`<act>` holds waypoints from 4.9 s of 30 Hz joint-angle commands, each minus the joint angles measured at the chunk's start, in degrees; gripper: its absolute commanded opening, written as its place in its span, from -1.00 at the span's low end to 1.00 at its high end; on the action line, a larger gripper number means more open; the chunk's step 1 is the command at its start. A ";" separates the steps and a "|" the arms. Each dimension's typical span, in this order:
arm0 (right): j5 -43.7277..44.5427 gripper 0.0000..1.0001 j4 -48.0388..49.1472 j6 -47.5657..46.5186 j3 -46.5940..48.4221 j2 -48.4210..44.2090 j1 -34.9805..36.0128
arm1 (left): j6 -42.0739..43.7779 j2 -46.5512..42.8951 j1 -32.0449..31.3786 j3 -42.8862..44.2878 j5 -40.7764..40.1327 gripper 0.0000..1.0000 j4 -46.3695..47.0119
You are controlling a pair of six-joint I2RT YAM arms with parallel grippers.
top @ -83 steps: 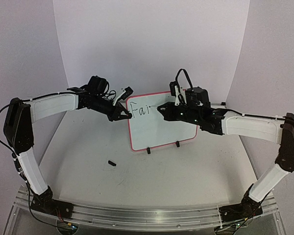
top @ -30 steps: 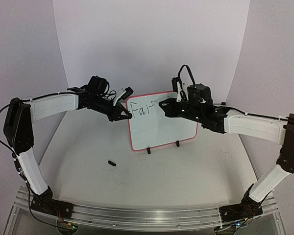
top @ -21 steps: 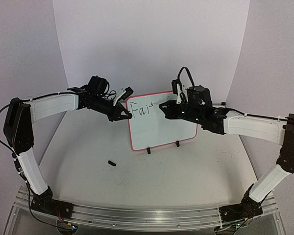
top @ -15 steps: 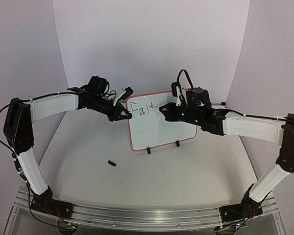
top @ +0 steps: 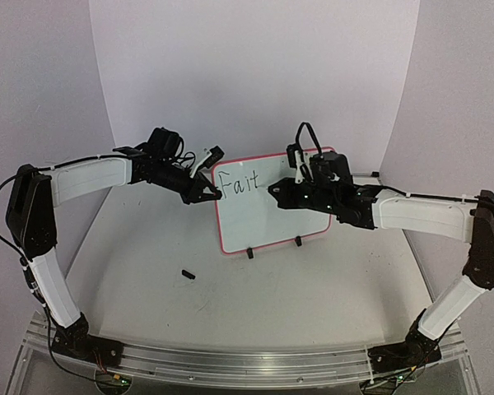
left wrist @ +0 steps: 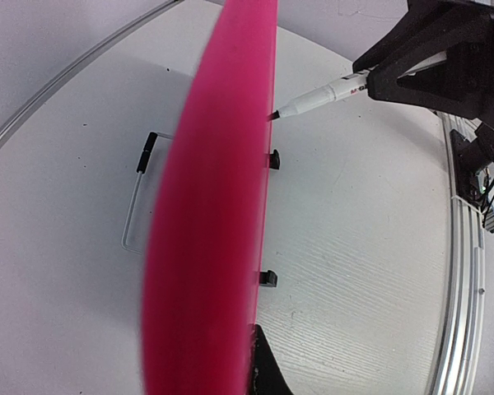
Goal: Write a sentence on the whiteboard
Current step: Write on the whiteboard with the whiteboard marker without the cap.
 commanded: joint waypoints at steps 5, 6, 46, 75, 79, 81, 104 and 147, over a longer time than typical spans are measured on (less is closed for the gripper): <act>4.64 -1.00 -0.68 -0.37 -0.04 -1.08 -0.19 | 3.33 1.98 -0.48 0.41 -5.62 -1.00 -4.87; 4.67 -1.00 -0.75 -0.48 0.09 -1.12 -0.20 | 3.33 1.98 -0.47 0.43 -5.56 -1.00 -4.92; 6.13 -1.00 -0.44 -3.25 3.33 -2.20 -0.18 | 3.50 2.36 -0.62 0.34 -5.91 -1.00 -4.86; 5.85 -1.00 -0.77 -1.97 3.24 -2.51 -0.14 | 3.60 2.17 -0.71 0.43 -6.05 -1.00 -4.97; 6.04 -1.00 -0.72 -2.20 3.61 -2.77 -0.18 | 3.59 2.16 -0.70 0.43 -6.06 -1.00 -4.96; 6.61 -1.00 -0.72 -2.20 3.51 -2.70 -0.19 | 3.59 2.16 -0.70 0.43 -6.06 -1.00 -5.03; 10.76 -1.00 -0.49 -0.04 -0.23 -3.66 -0.18 | 3.68 1.93 -0.72 0.42 -6.21 -1.00 -5.18; 2.80 -1.00 -4.81 -1.13 -4.47 -11.22 -3.06 | 3.60 1.45 -1.40 -0.42 -7.02 -1.00 -4.86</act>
